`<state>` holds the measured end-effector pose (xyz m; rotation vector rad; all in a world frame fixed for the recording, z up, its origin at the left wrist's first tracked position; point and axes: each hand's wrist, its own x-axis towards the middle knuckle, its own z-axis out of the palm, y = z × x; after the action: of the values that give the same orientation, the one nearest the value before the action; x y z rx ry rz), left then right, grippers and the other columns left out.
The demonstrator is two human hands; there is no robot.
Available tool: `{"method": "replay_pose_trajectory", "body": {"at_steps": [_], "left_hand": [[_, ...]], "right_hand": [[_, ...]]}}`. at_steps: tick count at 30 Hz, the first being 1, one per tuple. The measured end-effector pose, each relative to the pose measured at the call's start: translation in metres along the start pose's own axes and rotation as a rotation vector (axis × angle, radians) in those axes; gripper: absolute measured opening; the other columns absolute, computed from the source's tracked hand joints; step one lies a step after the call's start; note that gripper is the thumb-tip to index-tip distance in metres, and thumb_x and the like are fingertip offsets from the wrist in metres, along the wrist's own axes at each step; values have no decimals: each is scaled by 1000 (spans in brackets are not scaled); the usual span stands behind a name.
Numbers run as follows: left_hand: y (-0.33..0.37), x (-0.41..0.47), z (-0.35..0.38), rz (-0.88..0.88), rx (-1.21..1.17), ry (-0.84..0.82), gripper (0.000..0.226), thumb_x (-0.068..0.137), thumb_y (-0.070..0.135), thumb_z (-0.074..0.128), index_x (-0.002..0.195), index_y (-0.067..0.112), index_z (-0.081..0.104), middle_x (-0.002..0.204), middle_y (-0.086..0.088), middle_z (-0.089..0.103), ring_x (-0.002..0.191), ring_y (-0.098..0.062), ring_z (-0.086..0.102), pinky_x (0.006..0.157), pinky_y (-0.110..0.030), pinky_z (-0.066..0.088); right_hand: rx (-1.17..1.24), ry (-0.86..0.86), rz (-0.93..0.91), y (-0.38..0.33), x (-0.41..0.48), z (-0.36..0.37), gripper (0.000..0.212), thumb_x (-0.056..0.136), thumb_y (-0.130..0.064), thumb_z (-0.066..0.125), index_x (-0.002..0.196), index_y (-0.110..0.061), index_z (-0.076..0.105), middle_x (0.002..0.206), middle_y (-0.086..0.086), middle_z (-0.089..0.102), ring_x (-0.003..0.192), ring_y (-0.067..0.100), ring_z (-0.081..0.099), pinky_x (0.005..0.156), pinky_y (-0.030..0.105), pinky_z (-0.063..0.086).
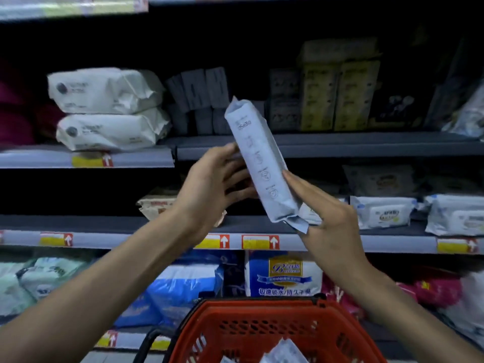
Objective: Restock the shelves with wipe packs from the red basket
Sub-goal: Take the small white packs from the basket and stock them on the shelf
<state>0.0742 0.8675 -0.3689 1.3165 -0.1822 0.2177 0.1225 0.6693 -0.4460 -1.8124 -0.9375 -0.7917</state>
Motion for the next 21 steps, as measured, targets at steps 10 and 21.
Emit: {"method": "replay_pose_trajectory", "body": {"at_steps": [10,21], "left_hand": [[21,53,-17,301,670,-144,92,88,21,80,163,33,28,149,12,58,127,-12,64,102,-37,55],[44,160,-38,475,831,110,40,92,12,73,129,24,70,111,12,78,101,-5,74,90,-38,62]], "right_hand": [[470,182,331,-31,94,24,44,81,-10,85,123,-19,75,105,-15,78,105,3,72,85,26,61],[371,303,398,3,200,75,37,81,-16,87,116,-19,78,93,-11,79,89,0,74,80,26,63]]}}
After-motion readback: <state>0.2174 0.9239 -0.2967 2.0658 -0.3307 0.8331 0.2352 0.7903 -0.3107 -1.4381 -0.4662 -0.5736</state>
